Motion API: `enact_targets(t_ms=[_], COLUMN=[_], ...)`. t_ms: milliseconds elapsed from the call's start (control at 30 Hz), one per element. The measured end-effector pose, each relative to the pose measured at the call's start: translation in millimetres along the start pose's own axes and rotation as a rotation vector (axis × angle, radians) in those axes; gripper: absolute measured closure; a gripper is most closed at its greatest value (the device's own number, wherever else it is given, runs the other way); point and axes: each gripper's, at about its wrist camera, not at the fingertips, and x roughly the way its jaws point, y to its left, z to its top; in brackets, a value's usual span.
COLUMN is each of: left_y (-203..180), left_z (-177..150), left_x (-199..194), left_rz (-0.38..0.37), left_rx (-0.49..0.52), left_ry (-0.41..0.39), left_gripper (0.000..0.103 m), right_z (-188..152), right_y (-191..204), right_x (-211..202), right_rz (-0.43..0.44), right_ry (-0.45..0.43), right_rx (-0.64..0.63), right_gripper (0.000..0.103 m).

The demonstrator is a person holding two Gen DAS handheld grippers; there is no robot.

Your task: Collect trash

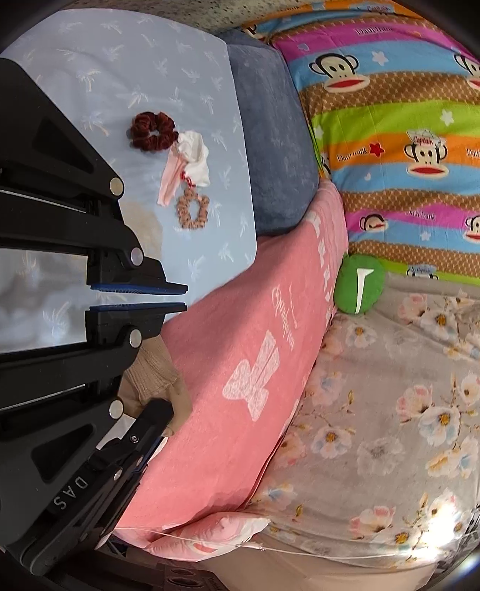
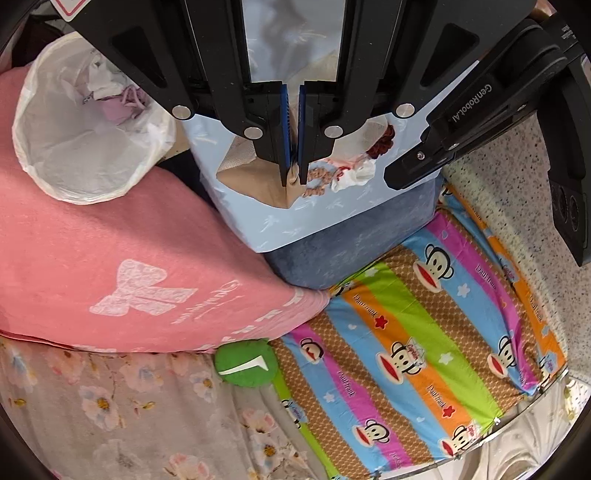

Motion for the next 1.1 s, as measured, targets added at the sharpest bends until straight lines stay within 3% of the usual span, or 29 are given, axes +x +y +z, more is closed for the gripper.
enact_targets(t_ms=[200, 233, 267, 333, 400, 567, 633, 800, 1100], left_y=[0, 5, 12, 30, 44, 90, 101, 117, 125], left_z=[-10, -14, -21, -39, -56, -98, -104, -105, -92], left_x=[5, 7, 10, 11, 13, 51, 64, 92, 130], left_rz=[0.001, 0.017, 0.038, 0.116, 0.153, 0.211, 0.24, 0.264, 0.262], left_rx=[-0.015, -0.024, -0.036, -0.071, -0.078, -0.141, -0.163, -0.203, -0.21], left_ry=[0.021, 0.036, 0.053, 0.047, 0.055, 0.238, 0.268, 0.31, 0.315], left_gripper=[0.096, 0.082, 0.047, 0.01, 0.01, 0.01, 0.01, 0.01, 0.011], right_z=[-3, -6, -10, -19, -29, -53, -60, -65, -57], right_y=[-22, -23, -25, -28, -28, -27, -26, -21, -14], right_x=[-12, -11, -11, -6, 2, 30, 42, 64, 105], right_rz=[-0.02, -0.02, -0.019, -0.015, -0.01, 0.005, 0.007, 0.001, -0.013], right_ry=[0.002, 0.009, 0.015, 0.036, 0.06, 0.133, 0.159, 0.188, 0.211], right_rx=[0.019, 0.018, 0.018, 0.023, 0.024, 0.04, 0.038, 0.027, 0.021], right_gripper=[0.1, 0.1, 0.1, 0.1, 0.1, 0.1, 0.1, 0.1, 0.1])
